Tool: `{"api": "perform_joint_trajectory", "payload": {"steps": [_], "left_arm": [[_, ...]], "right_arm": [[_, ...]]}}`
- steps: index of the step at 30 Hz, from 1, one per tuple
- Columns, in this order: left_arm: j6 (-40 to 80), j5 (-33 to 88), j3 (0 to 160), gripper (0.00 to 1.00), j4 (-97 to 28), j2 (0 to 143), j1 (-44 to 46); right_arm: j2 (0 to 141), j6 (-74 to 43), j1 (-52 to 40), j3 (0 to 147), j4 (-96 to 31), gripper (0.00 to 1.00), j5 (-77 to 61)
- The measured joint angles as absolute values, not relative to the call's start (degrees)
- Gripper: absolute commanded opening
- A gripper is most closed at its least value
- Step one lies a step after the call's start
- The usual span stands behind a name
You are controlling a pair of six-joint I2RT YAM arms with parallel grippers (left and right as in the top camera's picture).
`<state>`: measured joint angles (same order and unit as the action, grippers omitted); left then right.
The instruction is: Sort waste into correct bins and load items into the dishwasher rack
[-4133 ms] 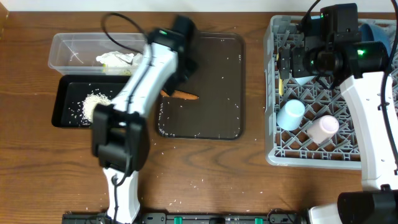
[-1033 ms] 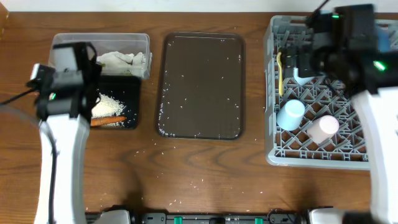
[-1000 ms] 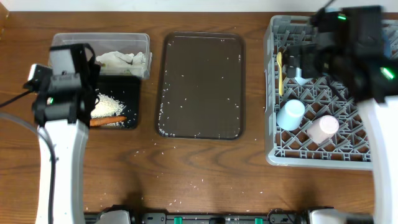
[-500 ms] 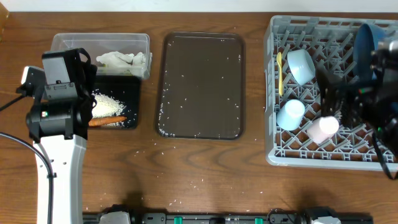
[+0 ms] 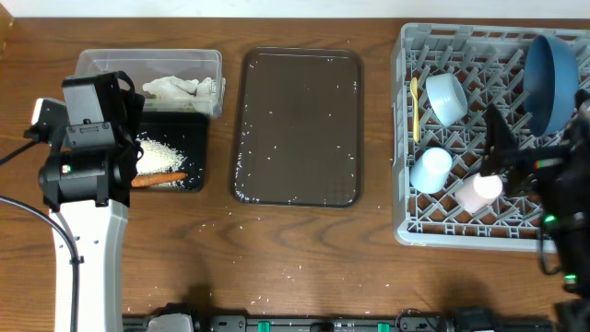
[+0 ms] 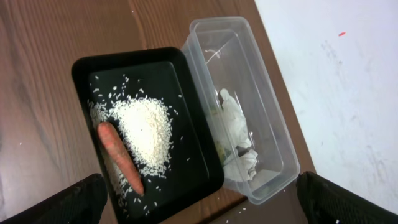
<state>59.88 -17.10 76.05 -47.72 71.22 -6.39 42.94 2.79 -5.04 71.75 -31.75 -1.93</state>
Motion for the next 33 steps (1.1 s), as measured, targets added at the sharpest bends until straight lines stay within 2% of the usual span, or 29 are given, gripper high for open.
{"api": "perform_joint_trajectory", "payload": {"steps": [5, 11, 16, 24, 33], "left_arm": [[59.88, -17.1, 76.05, 1.0, -47.75, 71.24, -6.39], [59.88, -17.1, 76.05, 1.0, -47.75, 71.22, -6.39], [59.88, -17.1, 76.05, 1.0, -47.77, 71.24, -6.39], [59.9, -17.1, 76.05, 1.0, -47.75, 71.24, -6.39], [59.88, -17.1, 76.05, 1.0, -47.75, 71.24, -6.39]], "right_arm": [[31.53, 2.92, -4.47, 46.94, -13.58, 0.99, -4.38], [18.83, 2.96, -4.47, 25.34, -3.49, 0.99, -5.41], [9.34, 2.96, -4.47, 11.64, 0.23, 0.99, -5.8], [1.98, 2.02, -4.47, 1.13, 0.58, 0.99, -6.04], [0.78, 0.99, -4.47, 0.4, -2.81, 0.99, -6.13]]}}
